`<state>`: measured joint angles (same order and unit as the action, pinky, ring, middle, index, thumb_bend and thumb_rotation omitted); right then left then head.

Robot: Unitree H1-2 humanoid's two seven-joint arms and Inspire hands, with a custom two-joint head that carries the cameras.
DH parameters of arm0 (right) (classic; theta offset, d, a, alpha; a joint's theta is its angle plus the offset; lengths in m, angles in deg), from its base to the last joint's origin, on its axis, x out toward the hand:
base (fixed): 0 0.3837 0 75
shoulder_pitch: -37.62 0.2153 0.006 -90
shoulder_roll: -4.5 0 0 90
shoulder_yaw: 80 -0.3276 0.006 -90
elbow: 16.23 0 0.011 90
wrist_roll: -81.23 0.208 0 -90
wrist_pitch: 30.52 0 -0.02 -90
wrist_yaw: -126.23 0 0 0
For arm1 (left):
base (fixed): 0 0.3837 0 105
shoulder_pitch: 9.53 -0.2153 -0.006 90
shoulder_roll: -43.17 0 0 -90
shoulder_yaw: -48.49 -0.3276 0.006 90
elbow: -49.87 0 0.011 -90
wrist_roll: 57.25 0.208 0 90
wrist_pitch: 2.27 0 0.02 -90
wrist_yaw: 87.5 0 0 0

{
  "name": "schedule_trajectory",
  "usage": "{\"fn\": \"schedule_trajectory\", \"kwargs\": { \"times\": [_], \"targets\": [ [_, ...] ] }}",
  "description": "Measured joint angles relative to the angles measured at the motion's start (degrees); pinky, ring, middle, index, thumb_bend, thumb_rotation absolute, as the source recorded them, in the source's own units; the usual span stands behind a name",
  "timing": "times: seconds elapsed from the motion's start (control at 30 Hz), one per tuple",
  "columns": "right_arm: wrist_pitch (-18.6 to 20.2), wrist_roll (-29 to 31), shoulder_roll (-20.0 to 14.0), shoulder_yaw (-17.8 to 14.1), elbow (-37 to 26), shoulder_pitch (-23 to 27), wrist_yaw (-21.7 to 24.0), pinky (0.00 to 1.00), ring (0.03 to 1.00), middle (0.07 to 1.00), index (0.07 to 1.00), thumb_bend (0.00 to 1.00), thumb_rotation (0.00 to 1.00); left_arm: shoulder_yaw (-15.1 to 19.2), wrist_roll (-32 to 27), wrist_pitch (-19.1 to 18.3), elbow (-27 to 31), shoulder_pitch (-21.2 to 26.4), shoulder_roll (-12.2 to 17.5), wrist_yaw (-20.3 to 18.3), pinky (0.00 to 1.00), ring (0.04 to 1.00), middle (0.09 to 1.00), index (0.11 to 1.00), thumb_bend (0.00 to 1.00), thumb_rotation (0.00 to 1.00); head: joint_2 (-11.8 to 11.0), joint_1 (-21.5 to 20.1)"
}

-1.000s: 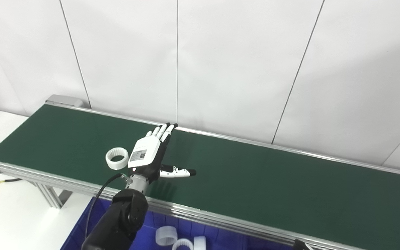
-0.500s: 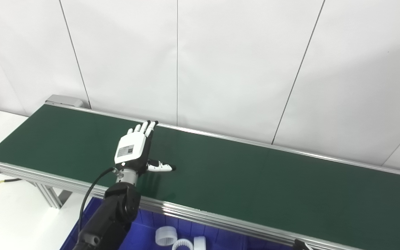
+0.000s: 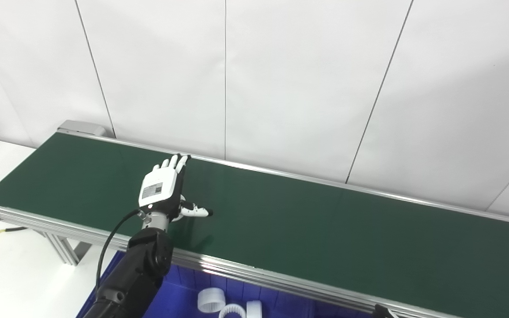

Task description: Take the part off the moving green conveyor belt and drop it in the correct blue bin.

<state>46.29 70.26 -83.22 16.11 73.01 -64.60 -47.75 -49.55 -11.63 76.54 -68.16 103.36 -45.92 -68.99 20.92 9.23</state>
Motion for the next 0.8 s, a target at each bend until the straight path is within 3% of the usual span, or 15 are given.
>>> {"fn": "schedule_trajectory", "kwargs": {
  "times": [0.4, 0.57, 0.67, 0.73, 0.8],
  "targets": [
    [0.0, 0.1, 0.0, 0.0, 0.0, -0.1, 0.0, 0.74, 0.820, 0.861, 0.889, 0.72, 0.10, -1.4, -1.5, -1.9, -3.2, 0.0, 0.6, -1.5, 0.99, 0.991, 1.000, 0.939, 0.81, 0.19, 0.1, 0.0],
    [0.0, 0.1, 0.0, 0.0, 0.0, -0.1, 0.0, 0.73, 0.819, 0.860, 0.889, 0.72, 0.11, -2.2, -3.7, -0.7, -4.4, 0.8, 0.5, -1.5, 0.83, 0.913, 0.961, 0.904, 0.75, 0.02, 0.2, 0.0],
    [-0.1, 0.1, -0.1, 0.0, 0.0, -0.1, 0.0, 0.73, 0.822, 0.863, 0.891, 0.72, 0.13, -2.2, -6.0, -0.1, -4.9, 1.3, 0.5, -2.0, 0.66, 0.810, 0.902, 0.872, 0.69, 0.00, 0.2, 0.2],
    [-0.1, 0.1, -0.1, 0.0, 0.0, -0.2, 0.0, 0.73, 0.824, 0.866, 0.894, 0.72, 0.12, -1.5, -8.6, 1.1, -5.5, 1.3, 0.3, -2.6, 0.49, 0.595, 0.837, 0.833, 0.56, 0.00, 0.3, 0.2],
    [-0.1, 0.2, -0.1, 0.0, 0.0, -0.2, 0.0, 0.74, 0.826, 0.867, 0.896, 0.72, 0.12, -0.7, -10.4, 4.0, -6.8, 1.4, 0.4, -1.9, 0.44, 0.492, 0.724, 0.778, 0.49, 0.00, 0.3, 0.2]
  ]
}}
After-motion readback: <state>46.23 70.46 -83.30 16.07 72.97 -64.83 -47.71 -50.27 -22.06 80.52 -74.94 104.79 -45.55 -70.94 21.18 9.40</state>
